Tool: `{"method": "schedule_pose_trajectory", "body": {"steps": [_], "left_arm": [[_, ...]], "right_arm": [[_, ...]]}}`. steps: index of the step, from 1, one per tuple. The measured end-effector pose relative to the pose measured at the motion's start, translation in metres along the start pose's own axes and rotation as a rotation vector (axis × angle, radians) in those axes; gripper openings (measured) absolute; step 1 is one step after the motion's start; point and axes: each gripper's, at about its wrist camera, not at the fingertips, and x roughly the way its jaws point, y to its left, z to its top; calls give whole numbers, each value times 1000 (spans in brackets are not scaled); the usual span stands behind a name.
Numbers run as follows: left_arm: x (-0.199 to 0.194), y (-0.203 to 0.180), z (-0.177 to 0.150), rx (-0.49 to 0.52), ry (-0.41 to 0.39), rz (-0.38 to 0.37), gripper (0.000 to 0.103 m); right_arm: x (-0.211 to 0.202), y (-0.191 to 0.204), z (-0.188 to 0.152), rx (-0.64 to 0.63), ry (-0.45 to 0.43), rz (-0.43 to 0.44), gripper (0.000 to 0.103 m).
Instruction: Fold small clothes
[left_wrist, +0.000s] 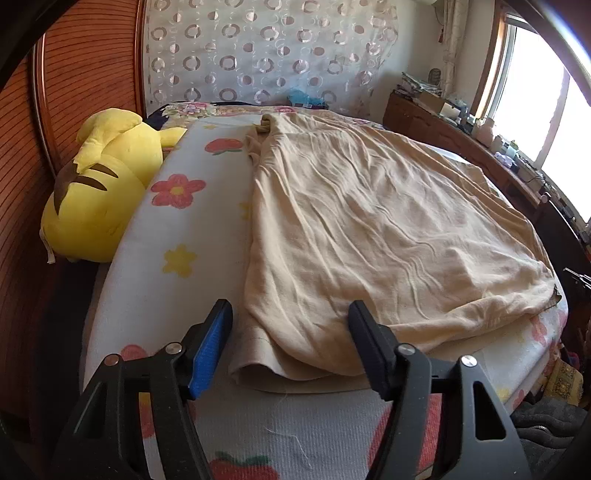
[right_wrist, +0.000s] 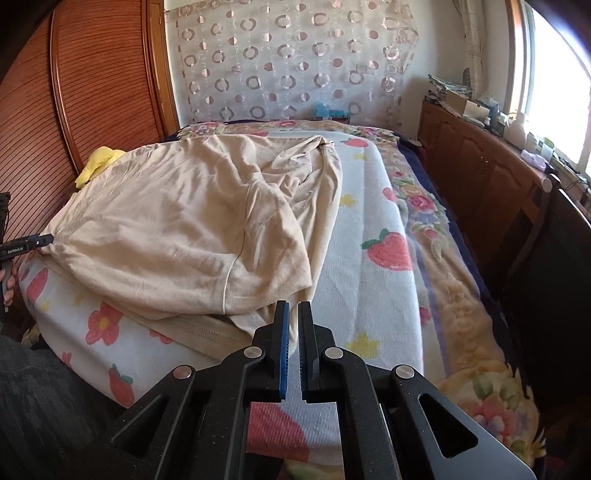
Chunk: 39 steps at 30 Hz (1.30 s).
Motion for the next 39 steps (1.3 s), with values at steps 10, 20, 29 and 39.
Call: {"method": "schedule_pose_trajectory", "body": {"steps": [10,20,29,39], "left_arm": [[-16,-45,28,101,-60,-135,6],[-20,-162,93,314,-116,-330,6],[-16,-252,129,441,-119,-457,6],[-24,-299,118,491,-66,-541,25]], "right_arm": [[-6,11,6,-4,-58,-10,6],[1,17,9,8,-91,8,6],[0,10,6,11,-101,6,6],[-2,10,2,17,-123,10,6]]}}
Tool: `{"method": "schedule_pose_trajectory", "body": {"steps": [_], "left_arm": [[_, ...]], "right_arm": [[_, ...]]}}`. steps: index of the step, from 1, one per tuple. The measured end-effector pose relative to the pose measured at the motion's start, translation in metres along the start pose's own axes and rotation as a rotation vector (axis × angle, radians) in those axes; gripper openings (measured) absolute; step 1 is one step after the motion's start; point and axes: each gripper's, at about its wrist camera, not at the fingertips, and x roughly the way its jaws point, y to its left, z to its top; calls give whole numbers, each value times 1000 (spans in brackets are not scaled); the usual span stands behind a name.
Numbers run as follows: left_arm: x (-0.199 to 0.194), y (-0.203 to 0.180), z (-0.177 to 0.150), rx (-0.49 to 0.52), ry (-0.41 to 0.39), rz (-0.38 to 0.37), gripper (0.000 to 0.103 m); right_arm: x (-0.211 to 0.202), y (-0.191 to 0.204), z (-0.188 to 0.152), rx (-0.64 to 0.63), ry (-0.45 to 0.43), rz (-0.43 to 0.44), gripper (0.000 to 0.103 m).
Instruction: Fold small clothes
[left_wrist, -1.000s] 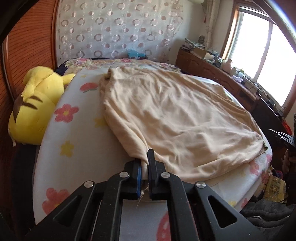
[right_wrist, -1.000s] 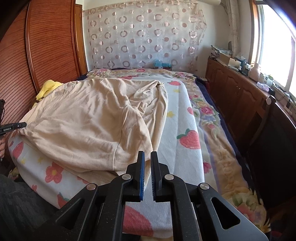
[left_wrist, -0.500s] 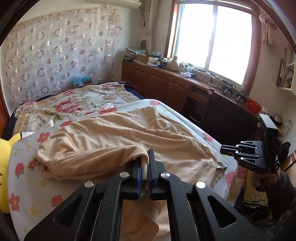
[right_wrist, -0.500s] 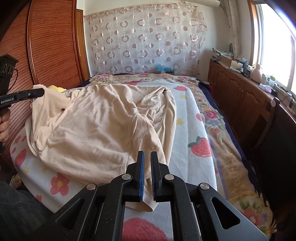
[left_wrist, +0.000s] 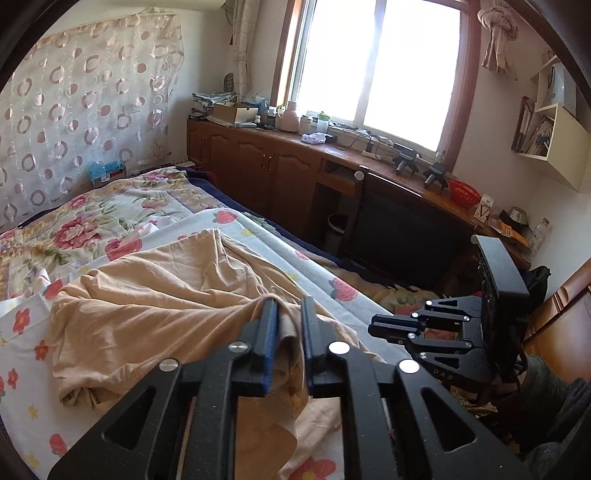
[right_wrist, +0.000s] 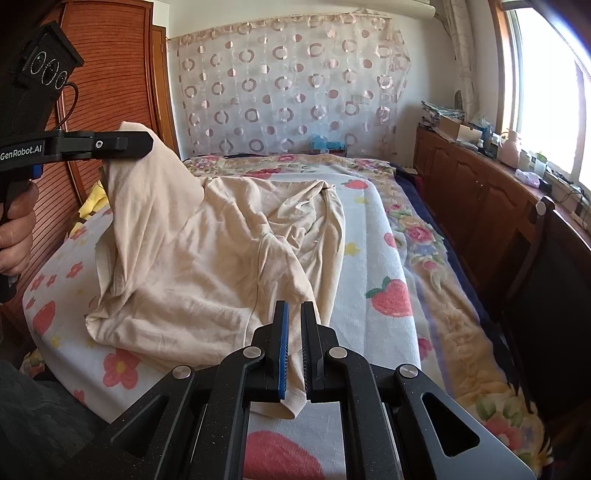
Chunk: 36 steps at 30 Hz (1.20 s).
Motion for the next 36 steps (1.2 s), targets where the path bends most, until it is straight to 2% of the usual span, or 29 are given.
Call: {"method": "schedule_pose_trajectory", "body": {"steps": [1,5,8,11,13,15,17,19,23,26,28,29,30,31,36], "left_arm": [[-2,0,-3,7,-2,14,35],[-11,12,-14,-11,-8,62,54],[-19,27,-25,-38,-21,106,77],[-29,47,-40,-73,-32,169,78],[-35,62,-51,-108,-36,199,78],[-41,76,-62,-140,-38,232,79],[-46,86,-71,-168,-40,260,79],[-51,96,-80,-197,-44,278,79],[-56,105,-91,-223,-51,294,79],[-56,108,-96,-232,-50,307,79],[-55,110,-99,-238,-50,317,79],[-55,112,-100,-241,-50,318,79],[-55,113,-101,-246,-51,317,79],[-56,114,-102,-250,-53,316,79],[-61,114,-102,-253,-75,330,79]], "right_arm": [[0,1,-1,1,2,-1,6],[5,0,-1,3,9,0,6],[8,3,2,-4,14,11,6],[15,10,8,-23,18,17,7],[21,14,14,-34,18,31,16],[26,19,19,-47,11,49,17],[33,25,24,-58,15,78,23],[41,29,29,-67,24,94,36],[62,33,32,-73,76,100,39],[77,34,31,-85,137,90,39],[80,33,31,-90,142,85,37],[80,33,31,-98,145,92,31],[80,33,32,-109,147,102,19],[79,34,33,-120,145,112,12],[52,36,36,-114,65,156,9]]}}
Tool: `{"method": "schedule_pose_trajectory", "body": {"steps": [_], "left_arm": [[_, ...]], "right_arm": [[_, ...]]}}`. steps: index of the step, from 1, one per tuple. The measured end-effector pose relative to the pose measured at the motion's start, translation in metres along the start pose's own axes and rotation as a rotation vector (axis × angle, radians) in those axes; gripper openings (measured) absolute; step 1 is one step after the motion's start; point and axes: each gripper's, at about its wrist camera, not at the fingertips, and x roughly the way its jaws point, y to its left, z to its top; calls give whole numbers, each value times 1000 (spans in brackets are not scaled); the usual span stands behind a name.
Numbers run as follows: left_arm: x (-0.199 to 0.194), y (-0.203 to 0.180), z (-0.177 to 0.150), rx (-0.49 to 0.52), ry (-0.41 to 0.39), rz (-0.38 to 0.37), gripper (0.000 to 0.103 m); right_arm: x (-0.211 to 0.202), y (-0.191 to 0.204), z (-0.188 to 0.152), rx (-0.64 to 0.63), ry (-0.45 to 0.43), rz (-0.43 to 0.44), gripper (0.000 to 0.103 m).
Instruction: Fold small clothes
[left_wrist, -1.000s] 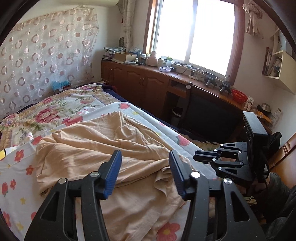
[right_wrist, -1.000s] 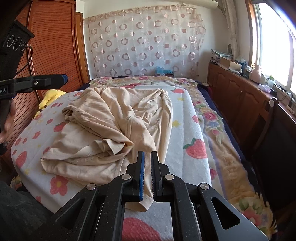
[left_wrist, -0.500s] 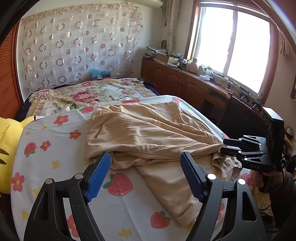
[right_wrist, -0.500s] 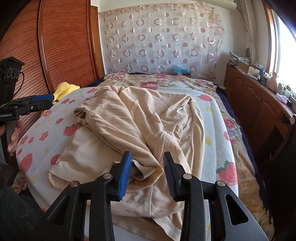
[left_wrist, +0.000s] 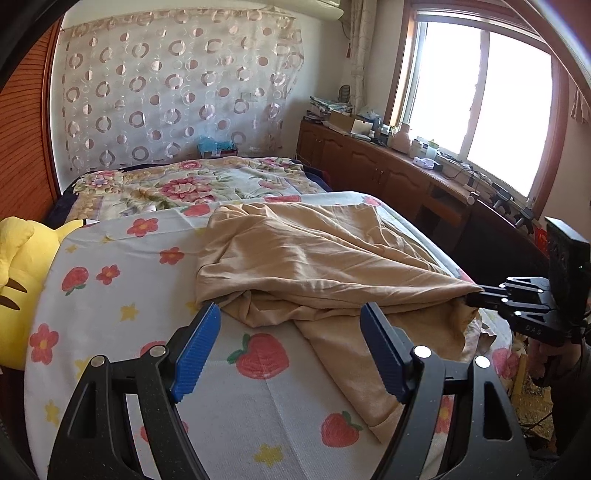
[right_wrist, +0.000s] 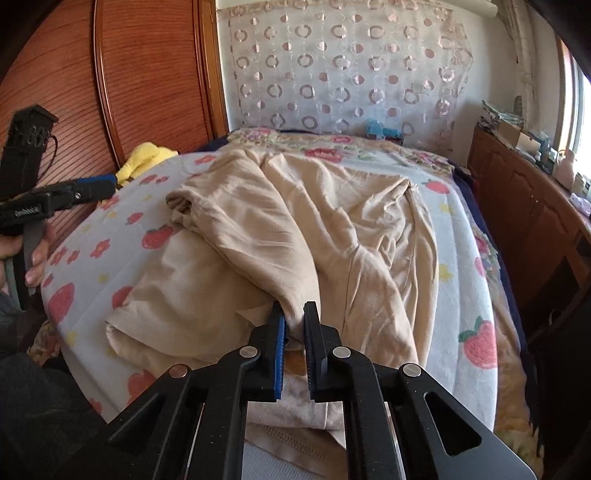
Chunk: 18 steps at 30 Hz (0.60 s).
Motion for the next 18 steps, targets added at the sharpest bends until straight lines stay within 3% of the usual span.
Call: {"method": "schedule_pose_trajectory", "body": {"steps": [5,14,18], "left_arm": [[-6,2,3,-3,-23,4,79],[-12,10,4,-13,-41,32,79],[-16,16,4,-21,-49,46,79]], "right_arm": [[-35,-2,-2,7,-52,13,9],[-9,-8,-15,32,43,-37,9],[-19,-4,-4,26,19,-74,22]]}}
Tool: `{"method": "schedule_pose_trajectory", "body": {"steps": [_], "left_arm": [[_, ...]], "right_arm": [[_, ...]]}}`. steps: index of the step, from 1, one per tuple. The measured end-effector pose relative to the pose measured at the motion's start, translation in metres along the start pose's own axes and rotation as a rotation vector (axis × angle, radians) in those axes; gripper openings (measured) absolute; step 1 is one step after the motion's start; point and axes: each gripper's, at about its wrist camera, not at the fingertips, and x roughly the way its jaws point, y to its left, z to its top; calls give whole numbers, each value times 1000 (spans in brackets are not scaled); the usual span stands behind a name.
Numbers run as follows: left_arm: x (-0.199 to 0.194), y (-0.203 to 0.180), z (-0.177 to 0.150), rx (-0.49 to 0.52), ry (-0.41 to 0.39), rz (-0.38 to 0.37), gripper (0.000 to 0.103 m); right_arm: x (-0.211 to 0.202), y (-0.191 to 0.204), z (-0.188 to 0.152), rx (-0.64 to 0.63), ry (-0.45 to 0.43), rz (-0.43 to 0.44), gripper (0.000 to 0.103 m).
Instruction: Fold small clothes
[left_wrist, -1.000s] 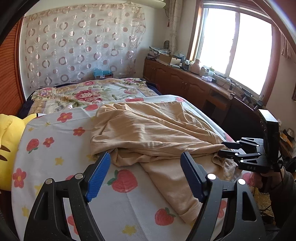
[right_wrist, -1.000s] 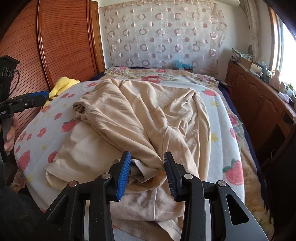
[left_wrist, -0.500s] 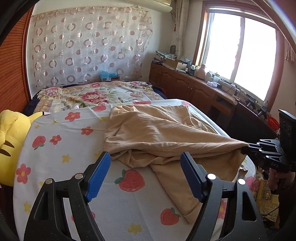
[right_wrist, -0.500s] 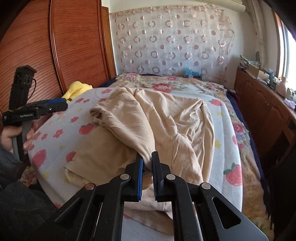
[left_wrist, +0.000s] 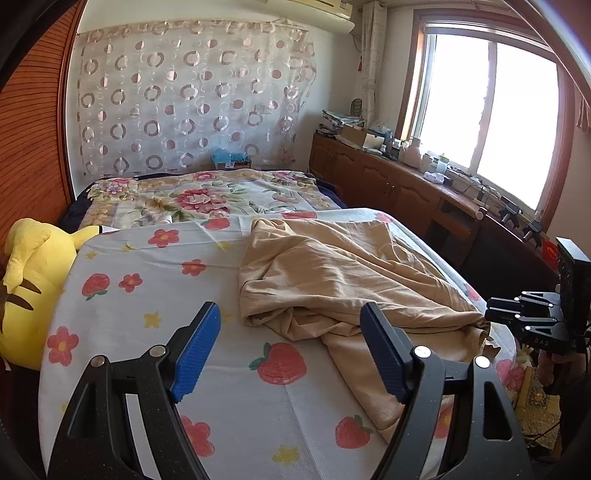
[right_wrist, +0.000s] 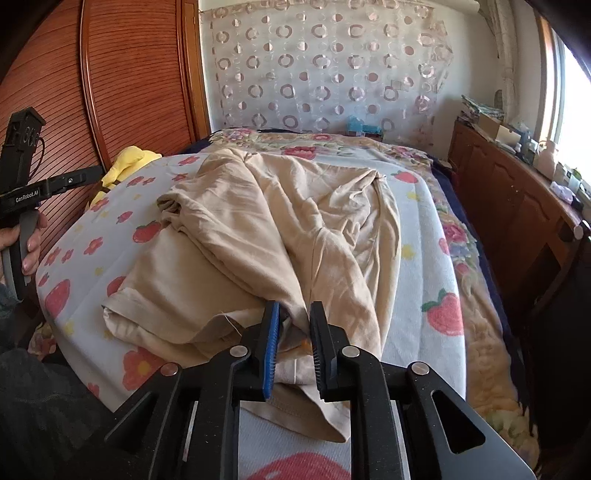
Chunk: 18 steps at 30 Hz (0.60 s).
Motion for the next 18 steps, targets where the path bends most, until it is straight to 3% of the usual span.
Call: {"method": "schedule_pose_trajectory", "body": {"steps": [7,18], "left_arm": [[-5,10,-1,-11,-14,31,79],[-16,44,-13,-64,-23,80,79]], "right_arm": [[-1,23,30,-82,-72,22,52],[113,115,109,-272,24,218,53]]}}
